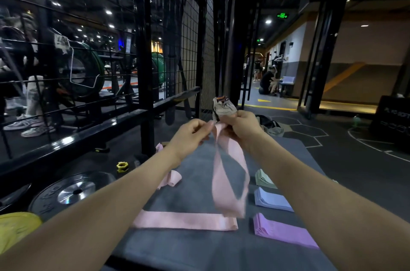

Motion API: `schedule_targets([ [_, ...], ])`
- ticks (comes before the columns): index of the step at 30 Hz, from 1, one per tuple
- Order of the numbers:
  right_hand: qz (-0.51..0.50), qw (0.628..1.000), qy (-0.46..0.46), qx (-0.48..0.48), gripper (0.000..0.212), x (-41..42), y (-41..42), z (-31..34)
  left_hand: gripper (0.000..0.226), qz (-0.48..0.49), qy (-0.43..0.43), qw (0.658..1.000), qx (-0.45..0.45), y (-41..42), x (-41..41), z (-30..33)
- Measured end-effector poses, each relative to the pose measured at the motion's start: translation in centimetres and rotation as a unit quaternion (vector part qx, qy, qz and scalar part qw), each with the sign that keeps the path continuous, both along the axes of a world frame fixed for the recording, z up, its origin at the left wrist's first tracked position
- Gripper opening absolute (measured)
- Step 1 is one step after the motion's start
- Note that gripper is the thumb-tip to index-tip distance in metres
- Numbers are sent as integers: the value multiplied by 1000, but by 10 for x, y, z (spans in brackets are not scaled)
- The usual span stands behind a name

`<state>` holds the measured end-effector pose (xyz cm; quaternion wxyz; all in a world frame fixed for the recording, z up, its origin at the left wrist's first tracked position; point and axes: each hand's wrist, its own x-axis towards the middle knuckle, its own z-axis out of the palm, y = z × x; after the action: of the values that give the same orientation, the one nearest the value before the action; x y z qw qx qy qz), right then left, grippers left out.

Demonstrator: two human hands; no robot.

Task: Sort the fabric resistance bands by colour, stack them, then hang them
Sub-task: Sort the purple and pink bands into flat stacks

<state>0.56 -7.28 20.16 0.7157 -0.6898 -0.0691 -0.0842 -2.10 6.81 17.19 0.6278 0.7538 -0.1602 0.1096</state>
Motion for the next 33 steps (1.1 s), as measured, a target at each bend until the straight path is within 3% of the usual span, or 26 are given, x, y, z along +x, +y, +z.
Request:
schedule_targets([
  [3,-18,1000,-3,7,35,-4,0,2,13,-44,17,999,18,-7,-3,-3],
  [6,-36,999,1,9,37,-9,-2,3,20,13,2,998,64,-11,2,-8],
  [9,-31,999,7,16,37,-11,-6,4,6,32,3,999,21,-14,2,-8],
  [16,18,999,25,-34,18,-17,-14,1,17,49,25,998,-31,1,10,5],
  [27,113,991,37,-59,23,-25,-3,-9,19,47,50,996,-52,8,-2,16],
  [33,106,993,12,-49,19,-26,-8,-14,19,33,63,994,-79,5,-7,9],
])
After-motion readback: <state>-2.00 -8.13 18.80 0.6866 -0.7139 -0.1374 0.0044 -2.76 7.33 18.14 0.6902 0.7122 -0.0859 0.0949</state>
